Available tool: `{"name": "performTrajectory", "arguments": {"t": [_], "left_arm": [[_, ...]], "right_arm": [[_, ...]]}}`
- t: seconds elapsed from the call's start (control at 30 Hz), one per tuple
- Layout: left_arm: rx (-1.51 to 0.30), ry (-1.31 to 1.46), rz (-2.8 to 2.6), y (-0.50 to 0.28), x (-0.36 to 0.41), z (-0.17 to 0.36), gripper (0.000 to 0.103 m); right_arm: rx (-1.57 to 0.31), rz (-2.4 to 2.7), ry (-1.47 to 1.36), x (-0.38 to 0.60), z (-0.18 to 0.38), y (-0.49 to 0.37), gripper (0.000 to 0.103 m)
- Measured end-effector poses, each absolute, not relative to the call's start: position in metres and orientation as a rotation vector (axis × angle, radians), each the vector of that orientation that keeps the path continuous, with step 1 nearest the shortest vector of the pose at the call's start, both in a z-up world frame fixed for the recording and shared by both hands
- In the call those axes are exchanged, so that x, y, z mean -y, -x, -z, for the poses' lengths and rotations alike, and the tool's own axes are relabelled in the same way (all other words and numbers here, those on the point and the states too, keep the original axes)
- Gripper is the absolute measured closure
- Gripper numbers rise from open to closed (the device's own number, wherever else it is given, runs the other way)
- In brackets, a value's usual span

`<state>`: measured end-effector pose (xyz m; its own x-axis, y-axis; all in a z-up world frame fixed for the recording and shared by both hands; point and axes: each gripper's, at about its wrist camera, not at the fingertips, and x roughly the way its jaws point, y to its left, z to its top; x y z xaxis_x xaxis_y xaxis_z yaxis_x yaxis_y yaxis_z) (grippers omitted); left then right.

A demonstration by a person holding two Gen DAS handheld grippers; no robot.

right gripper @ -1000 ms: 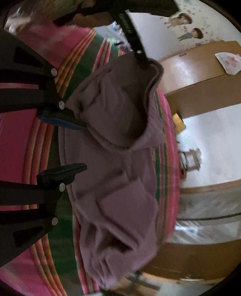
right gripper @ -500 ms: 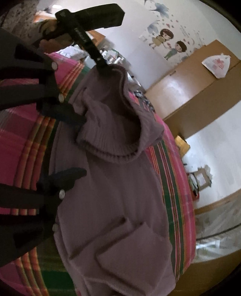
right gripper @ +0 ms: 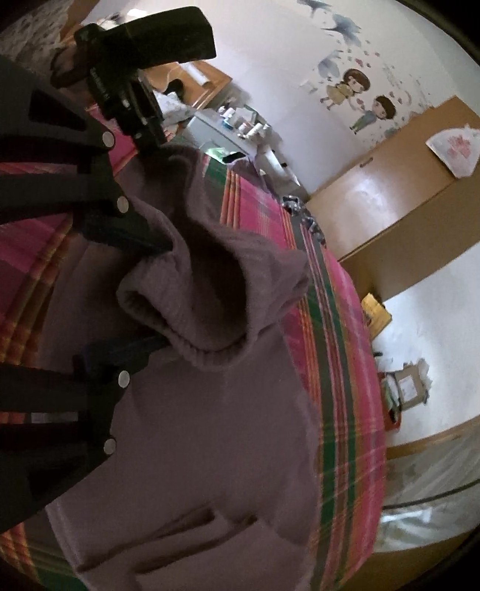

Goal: Fold clothes

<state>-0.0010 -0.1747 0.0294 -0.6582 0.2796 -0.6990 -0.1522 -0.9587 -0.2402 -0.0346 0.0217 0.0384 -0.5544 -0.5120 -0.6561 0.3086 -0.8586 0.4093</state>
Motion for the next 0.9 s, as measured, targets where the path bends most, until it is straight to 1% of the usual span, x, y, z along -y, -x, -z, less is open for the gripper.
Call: {"name": "performTrajectory", "arguments": {"t": [0.1,0.27,0.37,0.53,0.73,0.9], "left_arm": [[0.229,1.18,-2.637,0.002,0.175,-0.026,0.073],[0.187,1.176,-2.647,-0.003,0.174,-0.032,0.072],[0.174,1.16,-2.666,-0.009,0.176,-0.038,0.07],[0.152,1.128,-2.699,-0.018,0.18,-0.048,0.07],[0.011,0.989,-2.747,-0.024,0.17,-0.078,0.07],[0.053,0.982,-2.552,-0.013,0.141,-0.086,0.067]], "right_arm": [[0.303,2.403,-1.098,-0.02,-0.042,0.035,0.072],[0.276,2.416,-1.054,-0.019,-0.048,0.037,0.076],[0.282,2.414,-1.009,-0.016,-0.055,0.042,0.077],[0.258,2.414,-0.941,-0.011,-0.065,0.042,0.077],[0.228,2.378,-0.919,-0.004,-0.068,0.044,0.076],[0.238,2.345,-0.916,0.005,-0.069,0.05,0.074]]}}
